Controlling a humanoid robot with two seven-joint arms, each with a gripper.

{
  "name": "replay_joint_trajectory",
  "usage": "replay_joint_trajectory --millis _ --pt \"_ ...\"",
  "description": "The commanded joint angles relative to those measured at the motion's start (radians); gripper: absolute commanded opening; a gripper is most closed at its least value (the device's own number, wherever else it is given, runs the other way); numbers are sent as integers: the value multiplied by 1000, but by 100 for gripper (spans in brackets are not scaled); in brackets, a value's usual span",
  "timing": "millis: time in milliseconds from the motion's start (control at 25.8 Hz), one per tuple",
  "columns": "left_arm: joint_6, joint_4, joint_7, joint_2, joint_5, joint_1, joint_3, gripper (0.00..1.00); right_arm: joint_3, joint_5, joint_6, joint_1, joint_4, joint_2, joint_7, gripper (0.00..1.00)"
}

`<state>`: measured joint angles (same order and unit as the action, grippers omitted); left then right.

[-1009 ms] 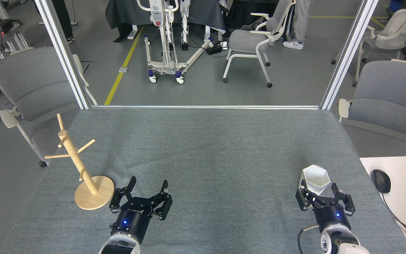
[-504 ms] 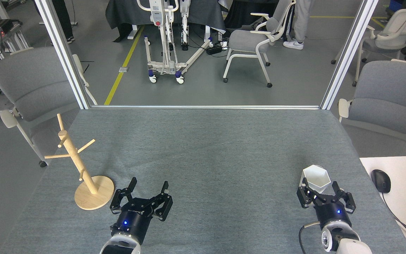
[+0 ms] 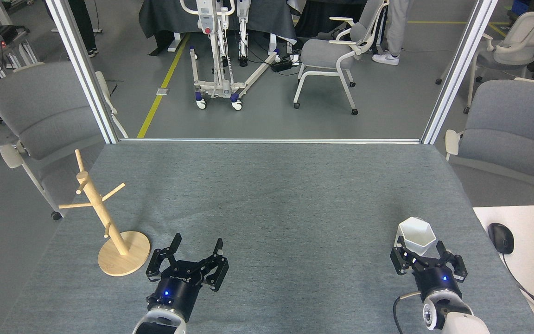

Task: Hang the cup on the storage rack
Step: 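Close the right gripper on the white cup's rim, then lift the cup with the right gripper and carry it toward the left gripper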

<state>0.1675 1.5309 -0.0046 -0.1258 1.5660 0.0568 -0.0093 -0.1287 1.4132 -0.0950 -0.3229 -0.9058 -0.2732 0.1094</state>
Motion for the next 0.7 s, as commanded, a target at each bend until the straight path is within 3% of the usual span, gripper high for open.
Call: replay_joint_trajectory --millis 0,660 --pt "0 0 0 0 0 0 -1 100 24 -2 5 -34 44 -1 0 99" --pt "-2 0 0 2 0 0 0 99 29 4 3 -119 140 0 0 99"
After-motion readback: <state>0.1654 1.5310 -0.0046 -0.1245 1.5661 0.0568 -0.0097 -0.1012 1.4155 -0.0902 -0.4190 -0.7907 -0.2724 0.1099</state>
